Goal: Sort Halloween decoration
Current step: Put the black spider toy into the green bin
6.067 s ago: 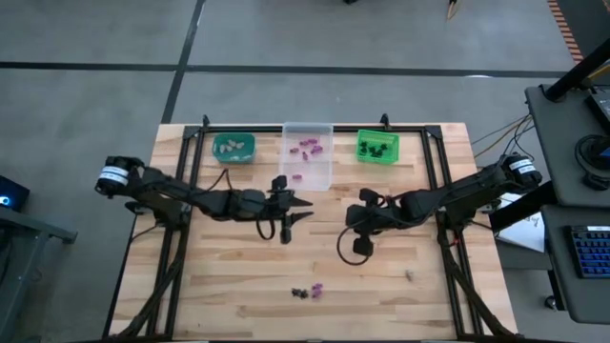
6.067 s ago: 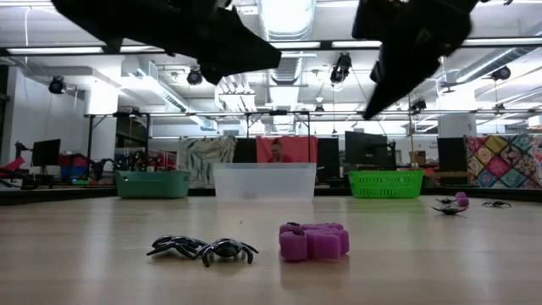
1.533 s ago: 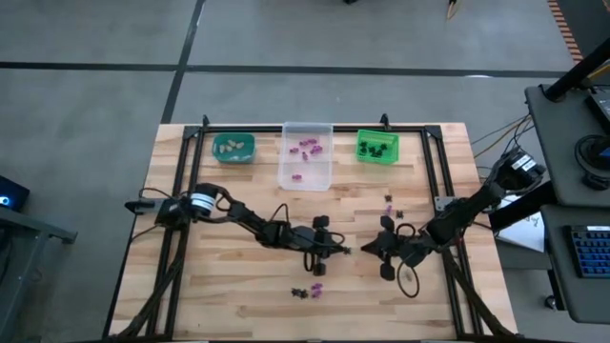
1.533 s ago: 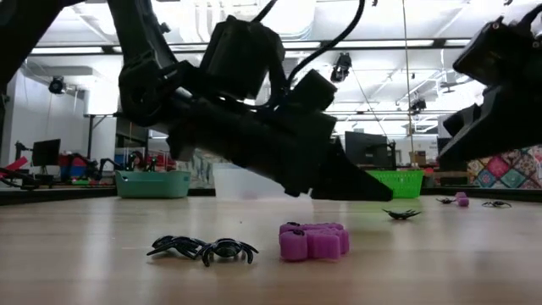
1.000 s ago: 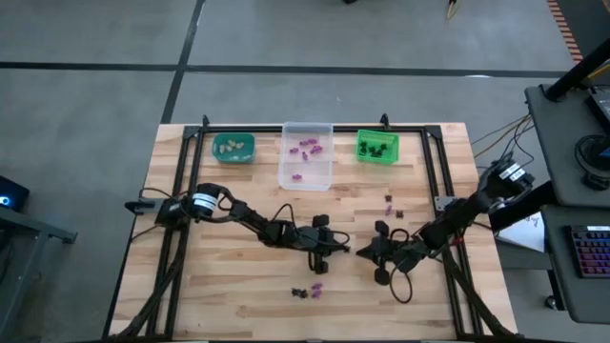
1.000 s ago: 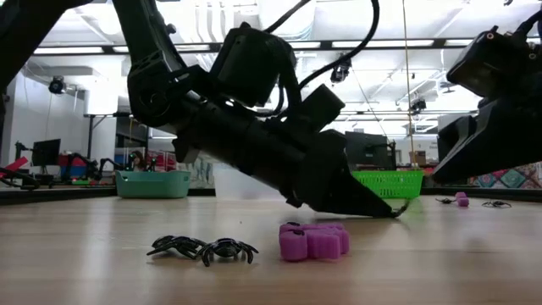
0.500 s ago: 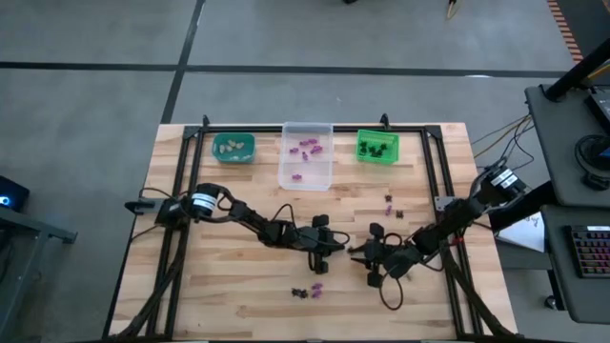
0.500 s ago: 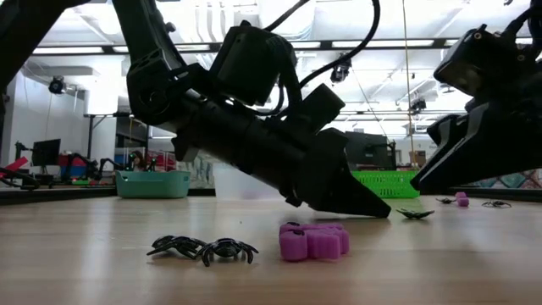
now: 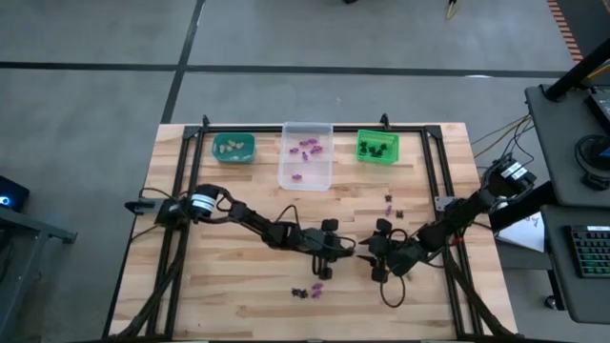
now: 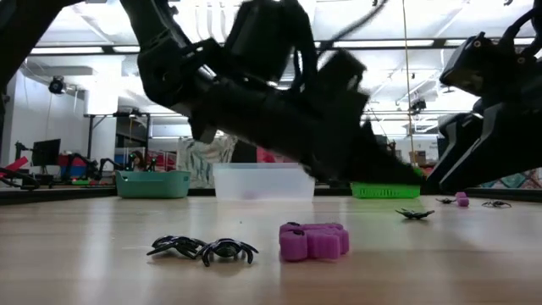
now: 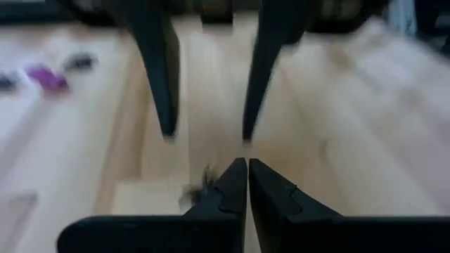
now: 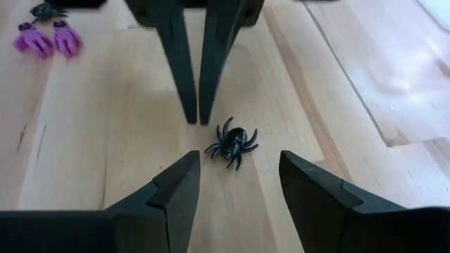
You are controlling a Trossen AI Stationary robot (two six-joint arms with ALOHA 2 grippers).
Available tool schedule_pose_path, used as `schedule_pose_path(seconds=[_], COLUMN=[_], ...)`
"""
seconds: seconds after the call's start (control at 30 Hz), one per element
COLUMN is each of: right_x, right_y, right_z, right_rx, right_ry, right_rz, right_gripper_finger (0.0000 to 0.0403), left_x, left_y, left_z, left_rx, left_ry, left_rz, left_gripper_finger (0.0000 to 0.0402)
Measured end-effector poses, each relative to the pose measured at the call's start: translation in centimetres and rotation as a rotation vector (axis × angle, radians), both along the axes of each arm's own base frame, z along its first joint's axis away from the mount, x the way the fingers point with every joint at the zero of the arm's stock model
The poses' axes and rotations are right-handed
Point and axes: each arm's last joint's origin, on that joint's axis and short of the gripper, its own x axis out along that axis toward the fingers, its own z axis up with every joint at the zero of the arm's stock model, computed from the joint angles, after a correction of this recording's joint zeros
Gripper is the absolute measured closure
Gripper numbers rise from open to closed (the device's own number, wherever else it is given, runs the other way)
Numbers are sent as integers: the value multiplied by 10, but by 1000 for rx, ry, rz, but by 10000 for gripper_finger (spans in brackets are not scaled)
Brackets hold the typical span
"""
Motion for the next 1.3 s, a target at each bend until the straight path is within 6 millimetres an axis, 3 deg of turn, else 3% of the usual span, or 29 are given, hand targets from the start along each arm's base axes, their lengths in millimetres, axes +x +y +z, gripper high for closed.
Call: schedule_pose_path(seconds=[0.13, 0.63, 0.87, 1.3], right_x=[0, 0, 0, 0], right_y=[0, 0, 0, 0], right_z=[-1, -1, -1, -1], right_rx=[16, 62, 62, 74], right_ry=[4, -4, -5, -25], right_rz=[-10, -58, -59, -84], right_gripper_finger=[216, 204, 204, 204], left_x=[1, 0, -1, -1], left_y=[3, 7, 5, 9], left_z=[-11, -13, 9, -6], left_rx=[3, -25, -20, 13], left_ry=[38, 48, 38, 82], left_rz=[8, 29, 9, 24], left_gripper_finger=[402, 402, 402, 402])
